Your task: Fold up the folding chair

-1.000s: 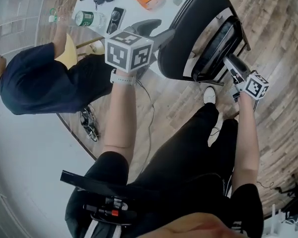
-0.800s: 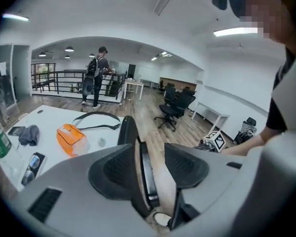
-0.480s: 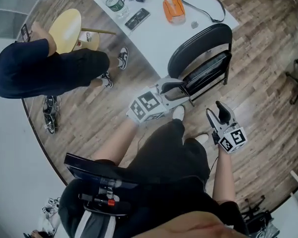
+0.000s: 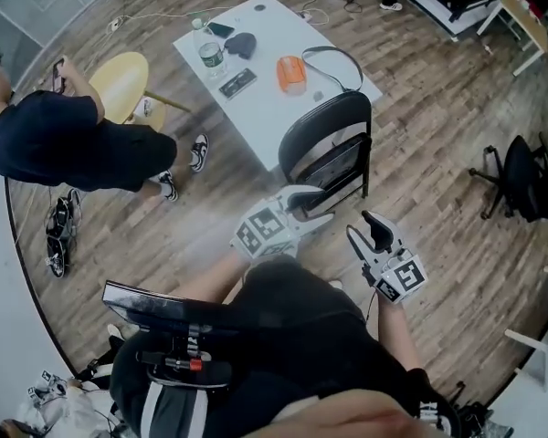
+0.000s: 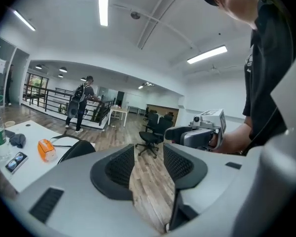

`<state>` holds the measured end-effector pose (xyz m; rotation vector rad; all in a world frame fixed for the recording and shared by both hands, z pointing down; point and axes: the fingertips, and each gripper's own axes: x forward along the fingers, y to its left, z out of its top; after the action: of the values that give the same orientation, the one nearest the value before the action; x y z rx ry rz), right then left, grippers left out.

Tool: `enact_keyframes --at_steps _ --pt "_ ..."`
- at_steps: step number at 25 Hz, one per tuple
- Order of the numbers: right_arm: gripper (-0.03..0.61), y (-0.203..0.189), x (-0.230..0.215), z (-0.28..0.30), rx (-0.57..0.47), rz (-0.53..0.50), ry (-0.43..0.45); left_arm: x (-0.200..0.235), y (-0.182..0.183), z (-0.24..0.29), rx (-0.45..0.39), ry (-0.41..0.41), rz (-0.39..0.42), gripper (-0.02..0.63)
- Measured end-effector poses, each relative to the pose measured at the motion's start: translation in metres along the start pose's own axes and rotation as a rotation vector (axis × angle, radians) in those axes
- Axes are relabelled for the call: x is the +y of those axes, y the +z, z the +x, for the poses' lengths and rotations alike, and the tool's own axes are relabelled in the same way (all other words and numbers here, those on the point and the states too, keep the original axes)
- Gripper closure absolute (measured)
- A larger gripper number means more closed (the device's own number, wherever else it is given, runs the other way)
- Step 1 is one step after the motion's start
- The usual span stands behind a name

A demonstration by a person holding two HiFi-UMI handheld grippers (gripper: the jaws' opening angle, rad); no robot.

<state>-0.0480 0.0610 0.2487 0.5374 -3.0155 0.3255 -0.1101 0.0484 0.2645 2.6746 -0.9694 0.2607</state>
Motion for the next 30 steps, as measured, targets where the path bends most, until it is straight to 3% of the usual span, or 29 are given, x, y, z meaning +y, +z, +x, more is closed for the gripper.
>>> enact_keyframes --at_steps 4,7,10,15,30 --pt "0.515 0.035 0.012 -0.029 -0.081 -0.052 -0.02 -0.034 0.029 -0.001 -0.101 0.004 0.019 0.561" --pt "0.557 0.051 0.014 -0.041 -0.112 -0.096 -0.026 -0.048 0.041 0.002 -0.14 0.021 0.042 0.607" --pt "0.565 0.062 0.02 -0.048 -0.132 -0.118 -0.018 -0.06 0.048 0.003 -0.161 0.04 0.082 0.609" --pt "0.566 0.066 0.032 -0.046 -0.14 -0.124 -0.007 -0.067 0.053 -0.008 -0.21 0.08 0.069 0.609" --pt "0.566 0.046 0.05 -0.036 -0.092 -0.113 0.02 -0.079 0.04 -0.017 -0.199 0.11 0.068 0.609"
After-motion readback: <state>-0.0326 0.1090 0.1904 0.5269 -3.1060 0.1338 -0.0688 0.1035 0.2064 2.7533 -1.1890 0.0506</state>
